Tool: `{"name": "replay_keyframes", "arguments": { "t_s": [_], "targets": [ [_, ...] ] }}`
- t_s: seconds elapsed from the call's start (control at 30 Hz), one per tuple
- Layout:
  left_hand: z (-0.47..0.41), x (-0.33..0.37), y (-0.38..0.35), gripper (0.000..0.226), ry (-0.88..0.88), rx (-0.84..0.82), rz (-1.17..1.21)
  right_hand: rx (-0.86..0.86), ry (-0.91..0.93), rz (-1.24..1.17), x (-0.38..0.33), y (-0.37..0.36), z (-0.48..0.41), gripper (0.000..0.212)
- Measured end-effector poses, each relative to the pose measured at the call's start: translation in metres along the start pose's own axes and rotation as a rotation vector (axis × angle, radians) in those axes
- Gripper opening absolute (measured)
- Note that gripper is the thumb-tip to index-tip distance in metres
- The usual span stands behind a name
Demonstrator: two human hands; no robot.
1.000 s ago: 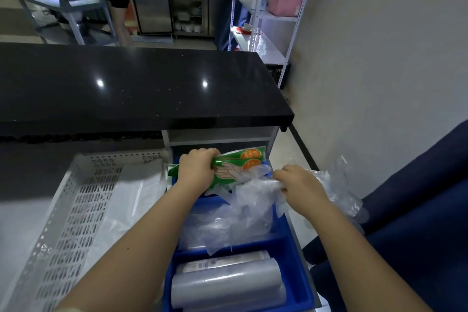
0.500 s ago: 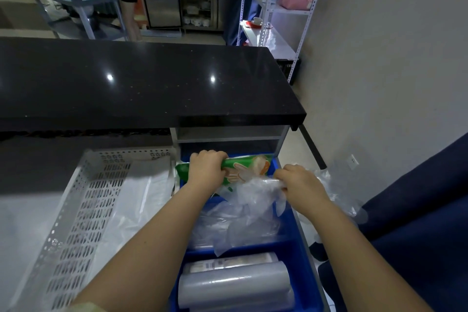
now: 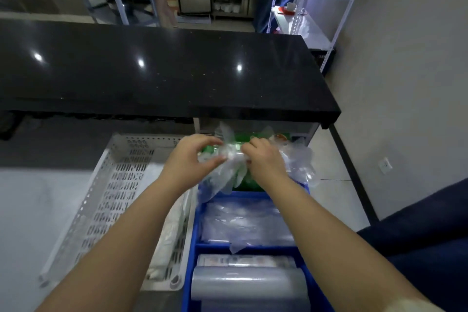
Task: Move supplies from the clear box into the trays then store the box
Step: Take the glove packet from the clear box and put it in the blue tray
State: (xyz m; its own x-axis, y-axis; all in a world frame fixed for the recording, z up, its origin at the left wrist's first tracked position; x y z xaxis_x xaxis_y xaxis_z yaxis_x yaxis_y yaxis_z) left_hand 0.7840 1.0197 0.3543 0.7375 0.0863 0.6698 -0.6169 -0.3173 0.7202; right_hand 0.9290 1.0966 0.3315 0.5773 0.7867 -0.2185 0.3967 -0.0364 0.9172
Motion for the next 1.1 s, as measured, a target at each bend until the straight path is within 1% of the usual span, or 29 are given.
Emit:
{"name": "replay_keyframes", "arguments": {
  "t_s": [0.1, 0.17, 0.23, 0.27, 0.37, 0.4, 0.47, 0.5, 0.53, 0.6, 0.63, 0.67, 0.73, 0.77, 0.83, 0.9, 0.97, 1.03, 1.1],
  "targets": [
    [0.015, -0.02, -0.021, 0.051, 0.02, -0.063, -0.165, -0.017, 0.029, -0.073, -0.005, -0.029, 0.0, 0.027],
    [0.016, -0.026, -0.037, 0.054, 0.035, -0.093, -0.23, -0.016, 0.009, -0.143, 0.0, -0.04, 0.005, 0.029],
    [0.013, -0.022, -0.056, 0.05, 0.009, -0.127, -0.294, -0.042, -0.06, -0.221, 0.01, -0.046, 0.009, 0.028],
    [0.011, -0.018, -0.066, 0.045, -0.008, -0.138, -0.315, -0.087, -0.092, -0.25, 0.016, -0.05, 0.012, 0.03],
    [0.007, -0.01, -0.088, 0.031, -0.034, -0.161, -0.383, -0.303, -0.114, -0.382, 0.027, -0.054, 0.023, 0.05],
    [0.005, -0.009, -0.093, 0.026, -0.047, -0.166, -0.416, -0.35, -0.115, -0.44, 0.031, -0.049, 0.028, 0.057],
    [0.0, -0.009, -0.099, 0.023, -0.059, -0.177, -0.474, -0.366, -0.153, -0.509, 0.048, -0.033, 0.04, 0.065],
    [-0.002, -0.011, -0.101, 0.023, -0.055, -0.189, -0.506, -0.32, -0.175, -0.493, 0.059, -0.022, 0.047, 0.064],
    [-0.003, -0.013, -0.103, 0.022, -0.048, -0.205, -0.533, -0.245, -0.191, -0.425, 0.07, -0.011, 0.052, 0.06],
    [-0.005, -0.016, -0.108, 0.023, -0.033, -0.25, -0.55, -0.121, -0.208, -0.205, 0.084, 0.006, 0.061, 0.049],
    [-0.005, -0.017, -0.109, 0.026, -0.029, -0.279, -0.538, -0.123, -0.212, -0.119, 0.087, 0.005, 0.064, 0.048],
    [-0.004, -0.017, -0.11, 0.03, -0.025, -0.307, -0.521, -0.172, -0.222, -0.081, 0.088, -0.002, 0.066, 0.051],
    [-0.001, -0.02, -0.108, 0.04, -0.026, -0.354, -0.523, -0.293, -0.241, -0.086, 0.088, -0.02, 0.071, 0.058],
    [0.001, -0.023, -0.105, 0.043, -0.024, -0.384, -0.54, -0.308, -0.246, -0.089, 0.089, -0.025, 0.072, 0.058],
    [0.004, -0.03, -0.099, 0.047, -0.023, -0.448, -0.598, -0.279, -0.261, -0.092, 0.092, -0.028, 0.072, 0.056],
    [0.006, -0.034, -0.095, 0.044, -0.06, -0.49, -0.667, -0.282, -0.276, -0.085, 0.093, -0.031, 0.071, 0.053],
    [0.005, -0.03, -0.096, 0.036, -0.107, -0.489, -0.719, -0.301, -0.271, -0.076, 0.09, -0.036, 0.069, 0.047],
    [0.002, -0.023, -0.102, 0.03, -0.124, -0.459, -0.719, -0.287, -0.258, -0.1, 0.085, -0.04, 0.065, 0.038],
    [-0.002, -0.018, -0.111, 0.024, -0.103, -0.421, -0.668, -0.271, -0.249, -0.144, 0.08, -0.045, 0.059, 0.032]
  ]
}}
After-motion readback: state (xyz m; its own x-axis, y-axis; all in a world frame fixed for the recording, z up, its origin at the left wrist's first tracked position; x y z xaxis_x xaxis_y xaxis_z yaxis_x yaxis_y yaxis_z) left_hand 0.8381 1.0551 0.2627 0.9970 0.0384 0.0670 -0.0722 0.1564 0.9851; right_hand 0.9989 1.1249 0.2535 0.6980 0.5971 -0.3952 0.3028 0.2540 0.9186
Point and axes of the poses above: each hand's wrist, its own z-axis away from the middle knuckle, its own y-axis out of the back of the hand, x = y × z, the point moved 8 cm from there along -z, towards the middle knuckle, and after that the axes turned 6 degrees about y, right-handed, at the moved point
